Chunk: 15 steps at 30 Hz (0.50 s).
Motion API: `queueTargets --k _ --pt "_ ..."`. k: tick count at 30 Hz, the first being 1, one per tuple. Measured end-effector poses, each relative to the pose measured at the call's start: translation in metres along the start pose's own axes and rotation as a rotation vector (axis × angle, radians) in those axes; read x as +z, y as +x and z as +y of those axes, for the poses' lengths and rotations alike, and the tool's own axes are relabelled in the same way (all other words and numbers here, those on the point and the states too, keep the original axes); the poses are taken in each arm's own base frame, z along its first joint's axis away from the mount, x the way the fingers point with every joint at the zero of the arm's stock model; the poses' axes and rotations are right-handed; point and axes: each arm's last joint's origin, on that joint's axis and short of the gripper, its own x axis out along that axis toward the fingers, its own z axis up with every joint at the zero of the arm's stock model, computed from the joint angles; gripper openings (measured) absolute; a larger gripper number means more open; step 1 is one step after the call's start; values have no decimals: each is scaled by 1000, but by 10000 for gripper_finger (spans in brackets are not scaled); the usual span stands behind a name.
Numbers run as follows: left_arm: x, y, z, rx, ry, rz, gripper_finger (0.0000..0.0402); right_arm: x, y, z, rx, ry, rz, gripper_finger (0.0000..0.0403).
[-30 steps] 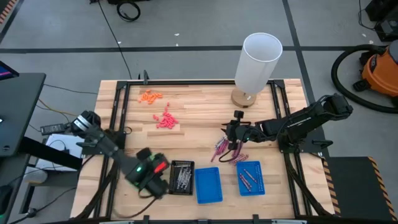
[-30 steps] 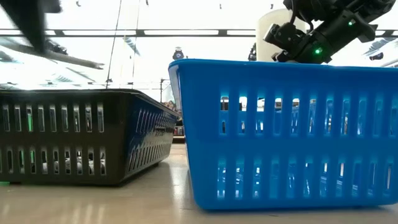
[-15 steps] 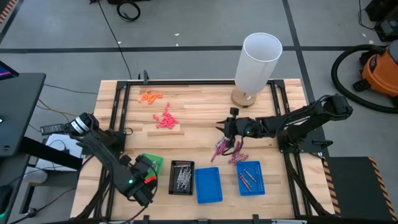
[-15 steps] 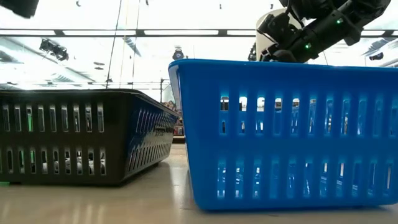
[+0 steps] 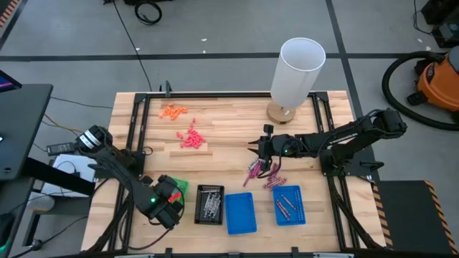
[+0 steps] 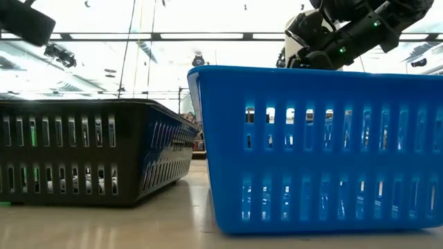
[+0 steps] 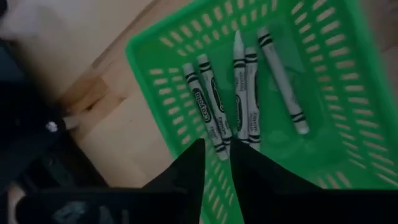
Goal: Sort crayons
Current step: Put the white crayon into the green bin
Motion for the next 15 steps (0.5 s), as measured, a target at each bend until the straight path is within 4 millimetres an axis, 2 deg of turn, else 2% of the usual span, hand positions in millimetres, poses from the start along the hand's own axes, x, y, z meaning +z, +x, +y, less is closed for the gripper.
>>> queueTargets --k 2,4,6,11,15 --pt "6 -14 0 -44 7 -12 97 0 0 0 1 2 0 105" --pt "14 -27 3 -82 3 -98 113 0 0 0 4 2 -1 105" --pt "23 -32 5 -76 22 -194 130 0 0 0 12 3 -3 105" --pt "50 -25 5 -49 95 -264 177 0 0 1 39 13 -9 105" --pt "82 -16 -1 -68 170 -335 205 0 0 3 90 16 -16 105"
